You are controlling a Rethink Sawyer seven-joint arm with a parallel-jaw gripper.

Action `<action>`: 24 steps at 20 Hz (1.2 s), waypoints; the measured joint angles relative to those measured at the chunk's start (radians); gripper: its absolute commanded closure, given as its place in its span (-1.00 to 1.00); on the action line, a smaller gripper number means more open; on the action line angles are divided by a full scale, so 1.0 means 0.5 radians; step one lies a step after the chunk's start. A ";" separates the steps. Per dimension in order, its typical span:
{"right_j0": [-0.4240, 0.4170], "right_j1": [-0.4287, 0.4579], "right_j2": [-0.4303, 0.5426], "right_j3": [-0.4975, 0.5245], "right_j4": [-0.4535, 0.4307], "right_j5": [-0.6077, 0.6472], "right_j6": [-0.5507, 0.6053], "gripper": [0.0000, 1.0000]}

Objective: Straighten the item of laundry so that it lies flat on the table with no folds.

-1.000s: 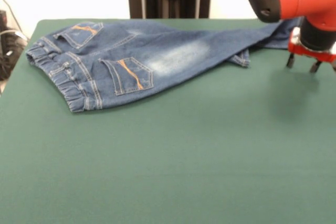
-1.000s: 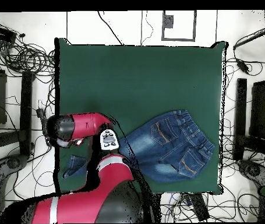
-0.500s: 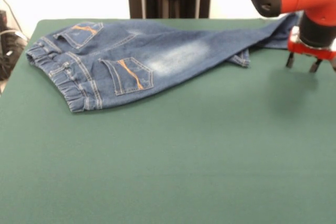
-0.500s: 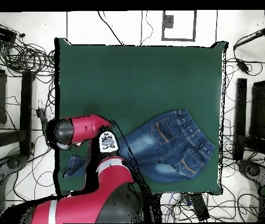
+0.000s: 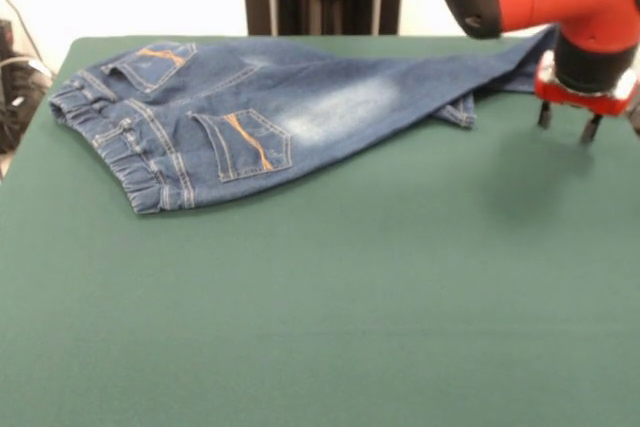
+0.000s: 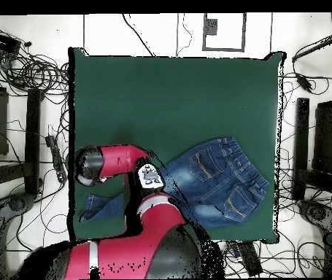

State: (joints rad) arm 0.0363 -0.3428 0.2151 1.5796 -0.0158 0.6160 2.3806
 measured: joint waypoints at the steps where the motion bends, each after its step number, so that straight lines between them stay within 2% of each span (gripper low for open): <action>1: 0.000 -0.023 -0.012 0.024 -0.022 -0.027 0.000 -1.00; 4: -0.001 -0.061 -0.057 0.057 -0.067 -0.057 0.000 -1.00; 9: -0.044 -0.228 -0.171 0.188 -0.146 -0.066 0.000 -1.00; 24: -0.192 -0.711 -0.195 0.513 -0.098 -0.040 0.000 -1.00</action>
State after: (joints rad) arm -0.0595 -0.6985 0.1175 1.8360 -0.0650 0.5960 2.3806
